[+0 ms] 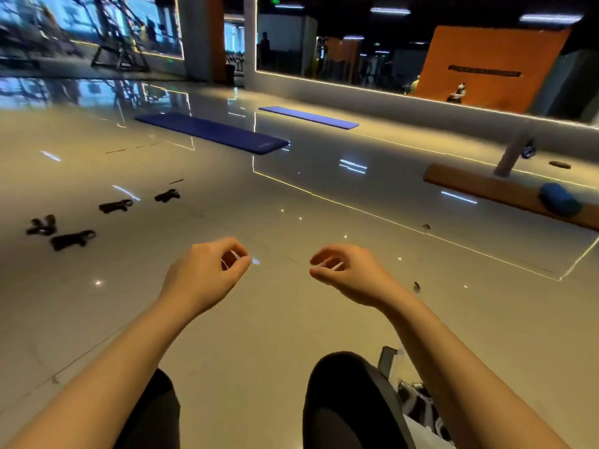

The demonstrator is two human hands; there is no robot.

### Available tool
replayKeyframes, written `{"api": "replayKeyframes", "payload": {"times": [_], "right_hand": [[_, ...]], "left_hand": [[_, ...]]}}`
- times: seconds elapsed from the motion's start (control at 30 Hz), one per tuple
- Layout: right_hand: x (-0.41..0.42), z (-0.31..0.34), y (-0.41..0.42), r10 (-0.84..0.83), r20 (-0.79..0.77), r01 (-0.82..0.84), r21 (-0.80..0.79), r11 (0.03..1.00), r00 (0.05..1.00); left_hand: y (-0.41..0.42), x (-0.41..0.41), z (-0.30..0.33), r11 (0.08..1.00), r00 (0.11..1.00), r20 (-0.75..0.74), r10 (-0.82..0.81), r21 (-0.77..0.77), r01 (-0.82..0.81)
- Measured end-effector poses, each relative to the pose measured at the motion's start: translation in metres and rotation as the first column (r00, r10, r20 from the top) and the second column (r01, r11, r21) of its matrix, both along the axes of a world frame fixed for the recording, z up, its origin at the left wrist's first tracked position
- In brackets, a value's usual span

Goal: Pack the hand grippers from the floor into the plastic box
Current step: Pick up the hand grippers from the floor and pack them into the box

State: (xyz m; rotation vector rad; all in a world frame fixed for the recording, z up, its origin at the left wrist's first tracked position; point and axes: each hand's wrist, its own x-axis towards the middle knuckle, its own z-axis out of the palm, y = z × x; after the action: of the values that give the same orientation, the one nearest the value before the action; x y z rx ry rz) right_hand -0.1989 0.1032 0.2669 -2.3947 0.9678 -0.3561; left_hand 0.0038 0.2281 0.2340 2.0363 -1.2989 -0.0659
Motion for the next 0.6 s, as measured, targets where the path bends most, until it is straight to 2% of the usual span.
{"api": "replayKeyframes", "payload": {"times": [0.1,0.23,0.33,0.47,0.6], "right_hand": [[0.084,-0.013,0.001,0.153,-0.088,-0.153,0.006,0.988,0.984],[0.195,-0.018,0.025,0.34,-0.116,-0.344,-0.012,0.939,0.933],[0.255,-0.019,0.04,0.443,-0.135,-0.451,-0.028,0.892,0.886],[0.298,-0.029,0.032,0.48,-0.098,-0.488,-0.08,0.869,0.872],[0.322,-0.058,0.004,0.411,-0.11,-0.42,-0.088,0.903,0.905]], "left_hand": [[0.036,0.061,-0.02,0.978,0.987,0.026,0.157,0.137,-0.159],[0.09,0.119,-0.023,0.925,0.928,-0.044,0.371,0.107,-0.364],[0.112,0.153,-0.026,0.888,0.891,-0.067,0.449,0.145,-0.437],[0.111,0.191,-0.027,0.876,0.868,-0.122,0.481,0.116,-0.469],[0.087,0.224,-0.034,0.883,0.871,-0.149,0.467,0.116,-0.454]]}}
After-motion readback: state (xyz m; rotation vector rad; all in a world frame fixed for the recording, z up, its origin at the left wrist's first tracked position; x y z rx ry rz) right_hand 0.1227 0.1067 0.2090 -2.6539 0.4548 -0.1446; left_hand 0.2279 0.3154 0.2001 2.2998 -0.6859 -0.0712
